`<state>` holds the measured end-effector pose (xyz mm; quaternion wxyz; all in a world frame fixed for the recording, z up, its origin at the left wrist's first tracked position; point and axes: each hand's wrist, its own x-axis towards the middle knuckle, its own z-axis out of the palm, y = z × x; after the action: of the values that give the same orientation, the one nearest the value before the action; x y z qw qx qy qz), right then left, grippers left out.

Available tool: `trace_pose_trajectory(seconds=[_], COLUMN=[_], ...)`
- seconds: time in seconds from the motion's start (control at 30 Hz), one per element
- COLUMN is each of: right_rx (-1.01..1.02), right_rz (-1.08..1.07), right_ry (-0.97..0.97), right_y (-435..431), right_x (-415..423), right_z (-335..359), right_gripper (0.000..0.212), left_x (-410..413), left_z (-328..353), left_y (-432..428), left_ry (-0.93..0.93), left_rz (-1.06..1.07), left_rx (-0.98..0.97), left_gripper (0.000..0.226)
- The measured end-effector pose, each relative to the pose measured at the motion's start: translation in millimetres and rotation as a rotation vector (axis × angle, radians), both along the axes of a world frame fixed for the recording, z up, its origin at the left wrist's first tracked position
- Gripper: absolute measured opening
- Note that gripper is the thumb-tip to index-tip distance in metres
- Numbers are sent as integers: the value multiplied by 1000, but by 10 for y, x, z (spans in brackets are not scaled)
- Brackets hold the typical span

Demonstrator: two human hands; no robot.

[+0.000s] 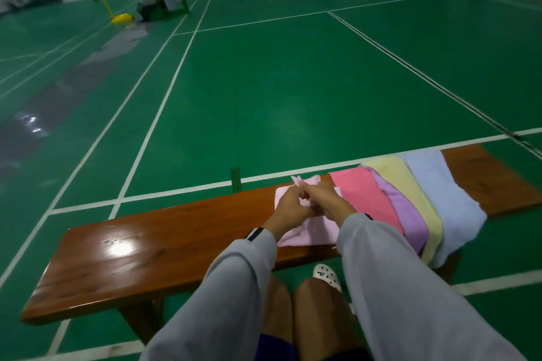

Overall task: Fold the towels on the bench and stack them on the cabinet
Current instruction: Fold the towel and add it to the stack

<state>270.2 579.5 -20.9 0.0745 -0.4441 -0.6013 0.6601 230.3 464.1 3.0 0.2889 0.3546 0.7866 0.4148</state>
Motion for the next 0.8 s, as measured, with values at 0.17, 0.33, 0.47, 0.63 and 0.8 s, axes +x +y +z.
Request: trace_pose_trajectory(seconds=[0.17, 0.33, 0.47, 0.63, 0.8], right_rx=[7, 244, 504, 602, 505], right_rz=[-30, -16, -17, 44, 117], right_ry=[-45, -256, -339, -432, -412], right_y=[227, 387, 420, 450, 437], right_x=[226, 324, 437, 597, 622], right_z=[17, -152, -256, -308, -320], right_gripper=[25, 27, 22, 15, 31], left_x=[197, 304, 288, 60, -99], left_z=[-112, -219, -264, -364, -445], left_y=[238, 333, 371, 285, 200], left_ry=[9, 25, -56, 157, -47], left_rz=[-68, -135, -136, 197, 507], left_rx=[-40, -87, -139, -146, -440], left_gripper=[26, 20, 23, 18, 60])
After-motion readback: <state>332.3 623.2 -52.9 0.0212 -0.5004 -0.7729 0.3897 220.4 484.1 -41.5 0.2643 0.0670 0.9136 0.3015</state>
